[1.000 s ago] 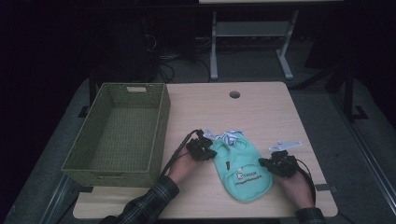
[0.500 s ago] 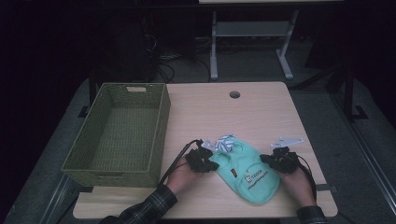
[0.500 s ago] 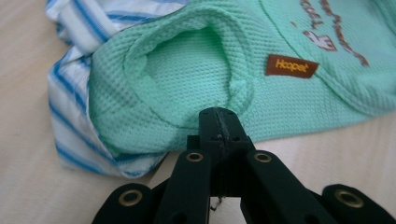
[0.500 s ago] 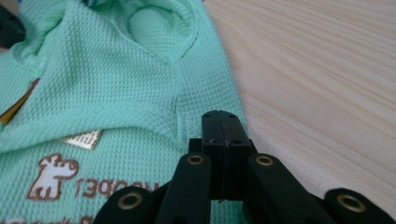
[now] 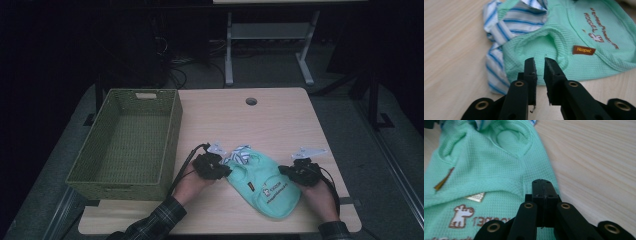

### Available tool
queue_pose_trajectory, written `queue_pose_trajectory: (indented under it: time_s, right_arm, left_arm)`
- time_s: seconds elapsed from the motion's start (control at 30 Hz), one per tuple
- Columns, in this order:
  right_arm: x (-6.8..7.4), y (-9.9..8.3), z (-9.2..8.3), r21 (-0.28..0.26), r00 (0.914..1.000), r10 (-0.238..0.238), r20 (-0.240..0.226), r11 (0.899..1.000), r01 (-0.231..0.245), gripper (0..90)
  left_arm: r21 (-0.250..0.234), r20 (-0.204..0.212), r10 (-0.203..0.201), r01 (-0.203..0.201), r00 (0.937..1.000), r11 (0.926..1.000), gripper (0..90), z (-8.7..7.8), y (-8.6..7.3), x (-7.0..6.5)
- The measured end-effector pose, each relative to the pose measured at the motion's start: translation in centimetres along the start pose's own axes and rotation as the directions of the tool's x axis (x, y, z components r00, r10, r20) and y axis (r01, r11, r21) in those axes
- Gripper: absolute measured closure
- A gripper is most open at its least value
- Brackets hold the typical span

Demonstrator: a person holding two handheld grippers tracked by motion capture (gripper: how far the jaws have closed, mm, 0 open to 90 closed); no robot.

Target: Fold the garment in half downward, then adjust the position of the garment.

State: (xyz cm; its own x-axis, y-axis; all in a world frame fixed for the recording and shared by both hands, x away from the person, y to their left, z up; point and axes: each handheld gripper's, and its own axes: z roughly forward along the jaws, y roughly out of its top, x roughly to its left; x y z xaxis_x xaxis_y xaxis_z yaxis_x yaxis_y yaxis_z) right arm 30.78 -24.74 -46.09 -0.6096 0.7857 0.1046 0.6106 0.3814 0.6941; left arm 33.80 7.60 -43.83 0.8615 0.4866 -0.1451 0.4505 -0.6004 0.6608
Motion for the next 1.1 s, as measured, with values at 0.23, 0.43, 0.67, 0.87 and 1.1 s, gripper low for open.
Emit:
queue_pose_trajectory:
  time_s: [0.23,0.43,0.67,0.87,1.1]
  right_arm:
    - [1.4,0.6,-0.1,-0.025,0.9988,-0.029,-0.039,0.999,0.028,89.8]
    - [3.0,1.1,0.8,-0.028,0.9937,-0.069,-0.088,0.997,0.067,89.8]
    - [4.5,1.3,2.0,0.014,0.9878,-0.102,-0.118,0.994,0.104,89.8]
    - [4.6,1.2,2.5,0.04,0.9878,-0.098,-0.12,0.994,0.104,89.8]
    - [4.7,1.2,2.5,0.039,0.9878,-0.103,-0.116,0.993,0.109,89.8]
  left_arm:
    - [-0.029,-0.069,-0.031,0.029,0.9972,0.9992,59.3,-0.1,-0.2,1.1]
    - [-0.052,-0.099,-0.068,0.063,0.9927,0.9967,51.2,-0.1,-0.4,2.1]
    - [-0.057,-0.102,-0.119,0.113,0.9877,0.9919,44.2,0.3,-0.8,3.1]
    - [-0.029,-0.087,-0.123,0.121,0.9886,0.9923,41.5,1.0,-1.0,3.3]
    - [-0.008,-0.087,-0.097,0.096,0.9916,0.9953,41.4,1.8,-1.0,3.0]
